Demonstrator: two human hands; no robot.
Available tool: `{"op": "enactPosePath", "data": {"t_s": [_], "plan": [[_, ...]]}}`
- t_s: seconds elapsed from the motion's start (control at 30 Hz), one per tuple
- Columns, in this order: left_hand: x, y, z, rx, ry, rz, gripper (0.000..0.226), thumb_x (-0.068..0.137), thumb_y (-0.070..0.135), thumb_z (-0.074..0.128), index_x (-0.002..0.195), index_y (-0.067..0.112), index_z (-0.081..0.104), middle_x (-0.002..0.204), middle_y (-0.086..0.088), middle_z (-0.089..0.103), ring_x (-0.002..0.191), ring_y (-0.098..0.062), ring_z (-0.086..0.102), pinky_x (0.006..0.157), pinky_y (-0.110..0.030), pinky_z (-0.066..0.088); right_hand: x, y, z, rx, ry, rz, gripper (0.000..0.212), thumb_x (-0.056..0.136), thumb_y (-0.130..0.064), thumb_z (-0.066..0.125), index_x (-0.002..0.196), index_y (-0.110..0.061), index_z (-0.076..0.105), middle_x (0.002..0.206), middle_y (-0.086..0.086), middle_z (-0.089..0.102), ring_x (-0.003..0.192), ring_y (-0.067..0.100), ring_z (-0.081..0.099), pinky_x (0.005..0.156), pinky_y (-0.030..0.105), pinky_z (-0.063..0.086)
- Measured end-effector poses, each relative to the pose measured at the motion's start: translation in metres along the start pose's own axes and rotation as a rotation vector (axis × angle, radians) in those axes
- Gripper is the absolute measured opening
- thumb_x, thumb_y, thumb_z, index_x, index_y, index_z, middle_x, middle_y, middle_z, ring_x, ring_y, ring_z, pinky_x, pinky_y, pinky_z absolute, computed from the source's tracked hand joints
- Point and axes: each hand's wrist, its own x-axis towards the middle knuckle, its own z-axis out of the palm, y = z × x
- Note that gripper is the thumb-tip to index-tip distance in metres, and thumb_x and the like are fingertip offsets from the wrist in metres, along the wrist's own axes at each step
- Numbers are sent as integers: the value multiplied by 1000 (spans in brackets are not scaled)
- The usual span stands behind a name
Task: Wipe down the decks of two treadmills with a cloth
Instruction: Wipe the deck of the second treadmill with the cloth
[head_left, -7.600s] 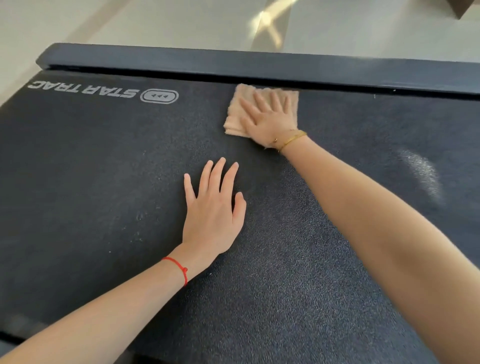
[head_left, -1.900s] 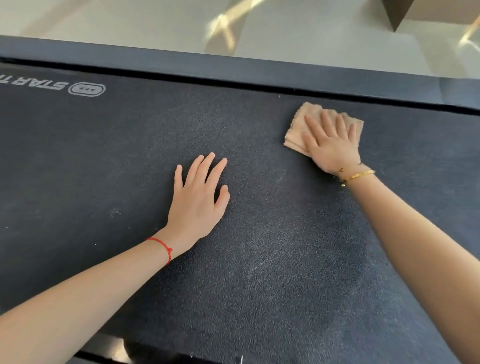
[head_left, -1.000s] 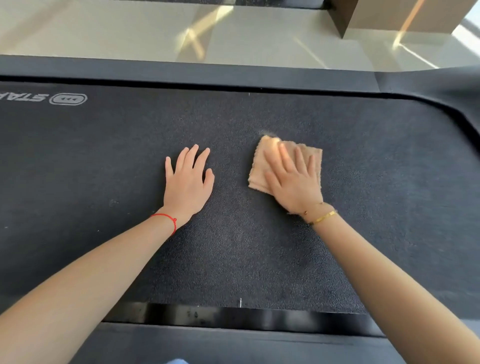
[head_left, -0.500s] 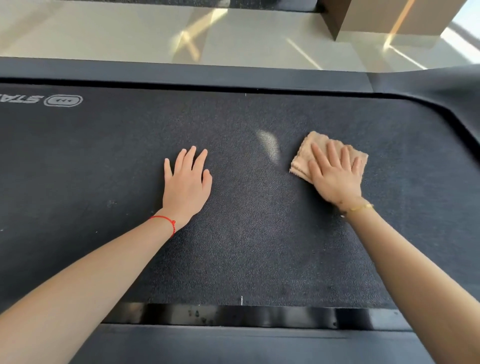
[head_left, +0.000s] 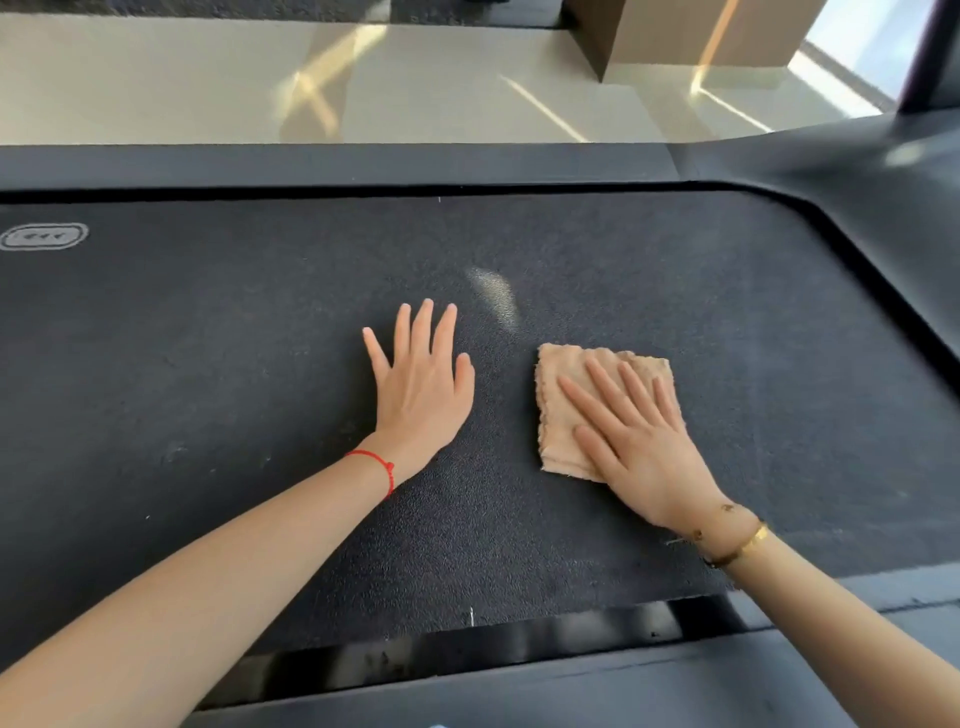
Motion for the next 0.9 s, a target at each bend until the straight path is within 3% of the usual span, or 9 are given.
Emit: {"op": "enactPosePath", "data": {"t_s": [0.2,0.27,0.37,0.5,0.7,0.9], "plan": [[7,32,4,-49,-72,48,58,104,35,29,158,21,14,165,-3,12,153,-23,2,120,-61,0,46,42,-18,28,21,446,54,102,-55,15,155,-46,9,167,-6,1,153,27,-8,121,50,-7],[9,38,5,-57,-87,34,58,104,34,29,158,21,14,166,-3,11,153,-23,2,120,-61,0,47,28,-15,28,4,410,55,101,-55,12,155,-46,6,167,-8,-1,153,27,-10,121,52,-9],[16,47,8,-39,-96,31,58,105,34,28,158,20,13,166,-3,10,153,-24,2,120,-61,1,18,-1,-5,-9,-1,161,58,98,-60,4,155,-48,5,166,-12,-2,153,26,-10,122,50,-9],[26,58,16,-23,-84,33,58,105,34,28,158,19,13,166,-4,11,153,-25,3,120,-62,1,-12,5,-2,-22,7,20,54,101,-58,10,154,-49,5,165,-16,-4,152,18,-12,123,45,-8],[34,75,30,-5,-84,-6,58,105,36,26,159,20,12,166,-4,10,153,-25,2,120,-62,1,7,70,-13,20,59,137,53,102,-56,12,154,-48,11,166,-12,2,153,22,-6,123,45,-7],[32,79,40,51,-39,-43,60,102,40,26,158,21,16,166,-3,13,153,-24,6,121,-60,3,115,145,-29,-18,35,326,55,102,-54,16,156,-44,11,167,-3,3,152,31,-3,120,53,-7]]}}
